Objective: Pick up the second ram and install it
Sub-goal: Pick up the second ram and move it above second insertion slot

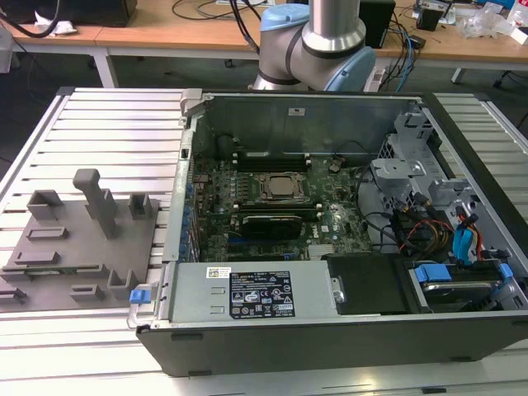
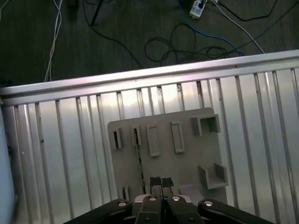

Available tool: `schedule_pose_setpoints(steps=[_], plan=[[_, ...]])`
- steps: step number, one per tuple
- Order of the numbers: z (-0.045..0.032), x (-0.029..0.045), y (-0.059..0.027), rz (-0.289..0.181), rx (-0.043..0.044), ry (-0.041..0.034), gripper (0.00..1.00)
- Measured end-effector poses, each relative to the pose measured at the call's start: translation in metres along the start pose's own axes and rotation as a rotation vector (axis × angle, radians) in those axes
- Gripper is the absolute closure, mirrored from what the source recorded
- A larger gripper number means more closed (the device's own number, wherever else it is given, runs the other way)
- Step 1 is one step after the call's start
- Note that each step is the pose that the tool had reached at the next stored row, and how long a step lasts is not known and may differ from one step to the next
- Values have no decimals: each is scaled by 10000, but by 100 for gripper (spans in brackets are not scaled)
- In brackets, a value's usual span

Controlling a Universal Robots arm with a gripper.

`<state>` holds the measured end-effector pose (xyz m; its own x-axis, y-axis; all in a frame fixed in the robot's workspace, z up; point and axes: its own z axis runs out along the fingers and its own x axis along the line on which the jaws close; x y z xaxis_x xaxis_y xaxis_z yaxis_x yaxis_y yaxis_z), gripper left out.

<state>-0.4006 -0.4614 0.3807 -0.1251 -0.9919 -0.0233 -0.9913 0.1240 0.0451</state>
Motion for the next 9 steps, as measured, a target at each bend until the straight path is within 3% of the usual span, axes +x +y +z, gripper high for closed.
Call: schedule_pose_setpoints(steps=[6, 8, 9], plan=[[0, 0, 0, -286, -6, 13, 89], [0, 0, 0, -335, -8, 15, 83], [0, 0, 0, -376, -8, 17, 70]])
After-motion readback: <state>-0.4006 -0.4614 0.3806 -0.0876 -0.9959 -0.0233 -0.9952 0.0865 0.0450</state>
